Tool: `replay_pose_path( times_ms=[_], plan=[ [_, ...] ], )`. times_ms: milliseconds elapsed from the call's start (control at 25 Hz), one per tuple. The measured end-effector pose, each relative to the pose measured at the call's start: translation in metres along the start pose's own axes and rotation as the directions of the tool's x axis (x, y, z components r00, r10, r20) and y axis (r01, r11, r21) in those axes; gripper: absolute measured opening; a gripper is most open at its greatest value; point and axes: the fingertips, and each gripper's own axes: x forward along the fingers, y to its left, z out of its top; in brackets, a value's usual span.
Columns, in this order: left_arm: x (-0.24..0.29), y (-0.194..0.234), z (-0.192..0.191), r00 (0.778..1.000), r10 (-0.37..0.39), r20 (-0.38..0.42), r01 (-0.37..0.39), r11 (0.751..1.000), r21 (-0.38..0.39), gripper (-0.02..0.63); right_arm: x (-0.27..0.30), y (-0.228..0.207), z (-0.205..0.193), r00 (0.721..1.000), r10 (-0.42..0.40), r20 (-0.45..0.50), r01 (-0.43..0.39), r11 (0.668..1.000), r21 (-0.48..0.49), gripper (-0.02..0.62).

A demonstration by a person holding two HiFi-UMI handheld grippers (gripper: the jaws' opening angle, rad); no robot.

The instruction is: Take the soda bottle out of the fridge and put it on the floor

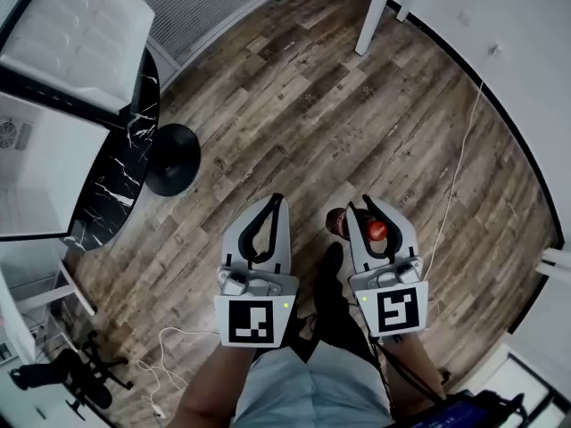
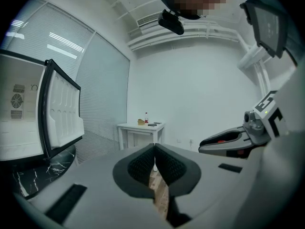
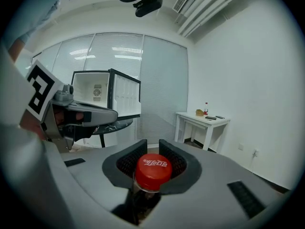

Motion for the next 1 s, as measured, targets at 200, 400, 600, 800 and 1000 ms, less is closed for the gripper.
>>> replay_pose_path(
  times_ms=[200,400,600,800,1000],
  plan=[
    [0.013,0.001,-0.041,0.999,-0.011,-0.047,0.010,1.000,-0.010,0.017,0.015,0.002,-0.038,1.000,-0.003,-0.021,0.004,1.000,0.030,0.092],
    [0.031,0.001,-0.078,0.998,-0.046,-0.036,0.046,0.999,0.006,0.017,0.032,-0.002,-0.078,0.999,-0.031,-0.026,0.032,0.999,0.043,0.091],
    [0.047,0.006,-0.122,0.998,-0.040,-0.055,0.041,0.999,0.014,0.017,0.043,-0.009,-0.124,0.997,-0.051,-0.052,0.053,0.998,0.039,0.091],
    [0.063,0.005,-0.163,0.997,-0.038,-0.061,0.038,0.999,-0.001,0.017,0.059,-0.016,-0.171,0.995,-0.068,-0.067,0.072,0.996,0.045,0.091],
    [0.076,0.009,-0.199,0.996,-0.034,-0.078,0.033,0.999,-0.022,0.017,0.076,-0.020,-0.209,0.993,-0.088,-0.075,0.092,0.995,0.049,0.091]
  ],
)
